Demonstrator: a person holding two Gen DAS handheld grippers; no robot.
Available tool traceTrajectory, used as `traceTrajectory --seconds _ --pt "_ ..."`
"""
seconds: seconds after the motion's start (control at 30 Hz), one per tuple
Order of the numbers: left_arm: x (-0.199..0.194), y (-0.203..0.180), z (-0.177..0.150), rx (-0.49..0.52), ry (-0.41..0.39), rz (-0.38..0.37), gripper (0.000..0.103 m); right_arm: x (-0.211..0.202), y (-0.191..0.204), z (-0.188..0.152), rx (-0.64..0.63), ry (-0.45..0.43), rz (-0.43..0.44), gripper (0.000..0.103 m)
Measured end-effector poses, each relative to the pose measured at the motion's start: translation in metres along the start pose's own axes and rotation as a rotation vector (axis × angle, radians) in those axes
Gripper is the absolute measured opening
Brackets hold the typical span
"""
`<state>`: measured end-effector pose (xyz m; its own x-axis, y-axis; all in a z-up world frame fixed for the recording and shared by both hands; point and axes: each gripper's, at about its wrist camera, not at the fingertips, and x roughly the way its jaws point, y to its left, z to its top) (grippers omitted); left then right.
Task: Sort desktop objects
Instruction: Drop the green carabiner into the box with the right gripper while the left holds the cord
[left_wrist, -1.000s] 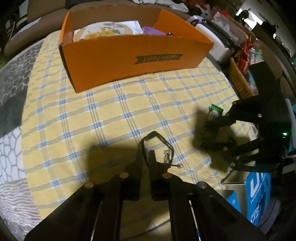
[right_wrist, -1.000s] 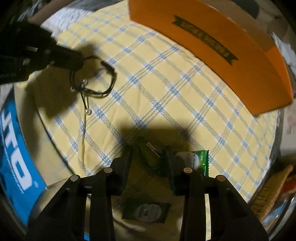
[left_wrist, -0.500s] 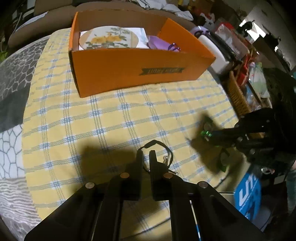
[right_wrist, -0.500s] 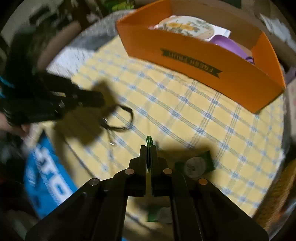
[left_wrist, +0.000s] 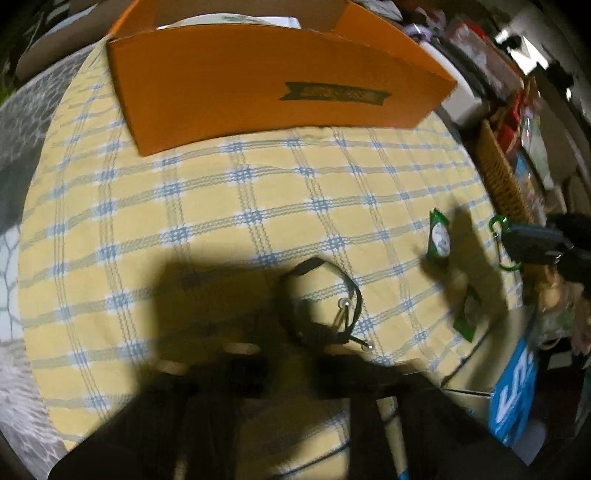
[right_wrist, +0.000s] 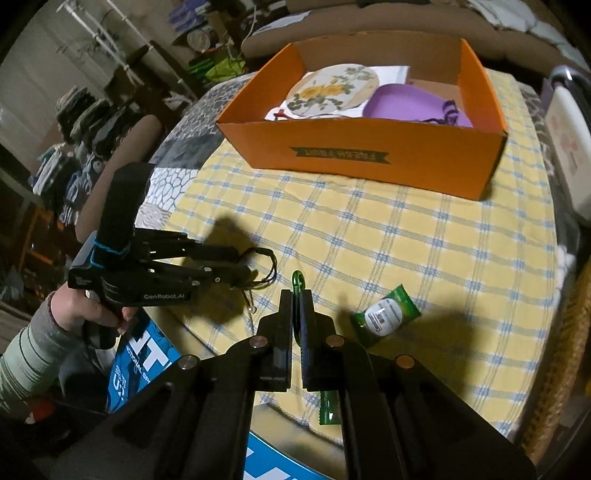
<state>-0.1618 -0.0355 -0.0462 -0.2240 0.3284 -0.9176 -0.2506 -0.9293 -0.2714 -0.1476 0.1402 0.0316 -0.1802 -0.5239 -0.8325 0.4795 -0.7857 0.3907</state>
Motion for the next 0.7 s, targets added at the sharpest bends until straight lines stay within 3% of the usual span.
traceTrajectory --seconds 0.13,0.33,0.57,0.7 --pt "-0.005 -0.008 0.003 0.022 -0.009 -0.001 0.001 -0.006 -0.001 -0.002 0.015 -0.017 0.006 0.004" --pt "-0.063 -0.020 0.024 0.041 -0.116 -0.057 0.001 -0.029 0.005 0.011 0.013 -0.065 0.018 0.004" --pt "-0.123 -0.043 0.073 0.104 -0.203 -0.063 0.001 -0.073 0.000 0.059 0.025 -0.151 -0.019 0.004" --pt "-0.137 -0.061 0.112 0.137 -0.231 -0.040 0.001 -0.084 -0.012 0.091 0.069 -0.172 -0.050 0.004"
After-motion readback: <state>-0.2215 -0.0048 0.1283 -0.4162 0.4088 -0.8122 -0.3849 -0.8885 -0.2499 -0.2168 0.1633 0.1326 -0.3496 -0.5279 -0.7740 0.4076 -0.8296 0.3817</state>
